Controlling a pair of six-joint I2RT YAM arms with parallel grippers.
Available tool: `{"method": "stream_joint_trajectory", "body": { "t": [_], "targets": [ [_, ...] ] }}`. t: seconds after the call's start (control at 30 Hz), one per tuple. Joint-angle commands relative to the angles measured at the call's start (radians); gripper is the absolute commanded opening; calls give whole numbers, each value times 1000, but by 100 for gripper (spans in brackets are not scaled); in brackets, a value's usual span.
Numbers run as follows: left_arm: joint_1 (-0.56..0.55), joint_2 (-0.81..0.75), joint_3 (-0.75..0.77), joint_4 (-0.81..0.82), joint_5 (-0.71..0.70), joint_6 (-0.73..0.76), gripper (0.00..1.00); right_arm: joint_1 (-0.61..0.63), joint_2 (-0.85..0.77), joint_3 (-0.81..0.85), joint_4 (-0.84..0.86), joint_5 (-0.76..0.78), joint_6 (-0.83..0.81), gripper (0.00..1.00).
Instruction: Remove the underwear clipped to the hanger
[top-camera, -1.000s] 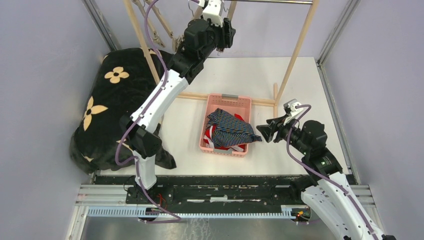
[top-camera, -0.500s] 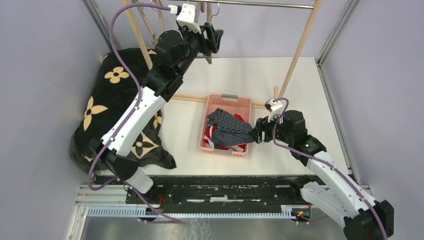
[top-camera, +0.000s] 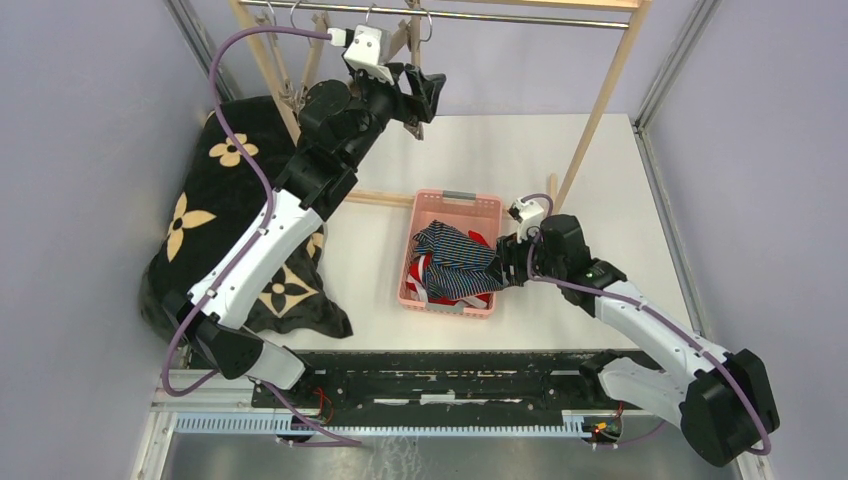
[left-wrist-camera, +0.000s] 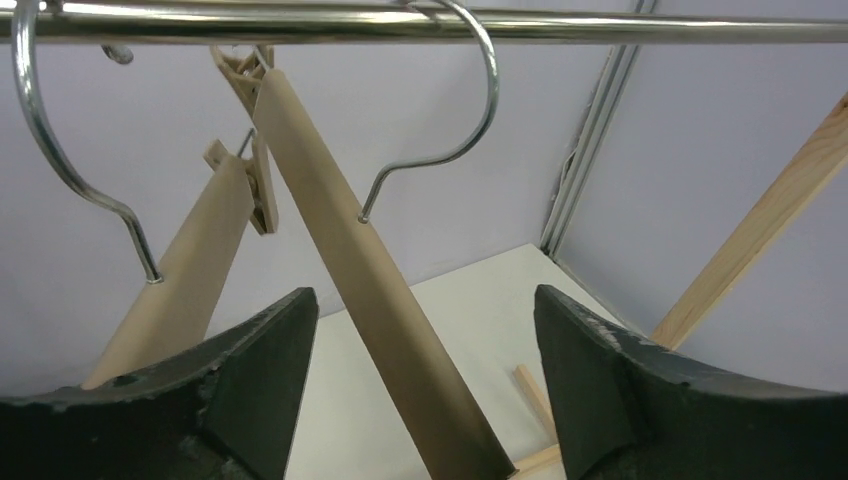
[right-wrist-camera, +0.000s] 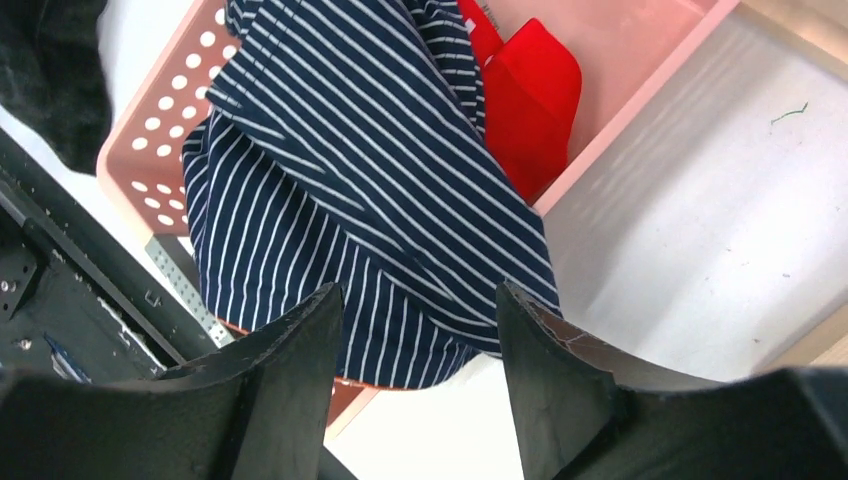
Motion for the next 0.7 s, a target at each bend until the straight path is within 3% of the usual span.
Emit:
{"method": "stream_joint_trajectory", "body": {
  "t": [0.0, 0.07, 0.67],
  "targets": [
    [3, -14, 0, 62, 51, -3, 92, 3, 36, 57, 76, 52, 2, 64],
    [3, 2, 0, 95, 66, 6, 100, 4, 52, 60, 79, 50, 5, 63],
    [3, -47, -54, 359, 104, 134, 99, 5, 55, 49, 93, 60, -4, 63]
  ]
}}
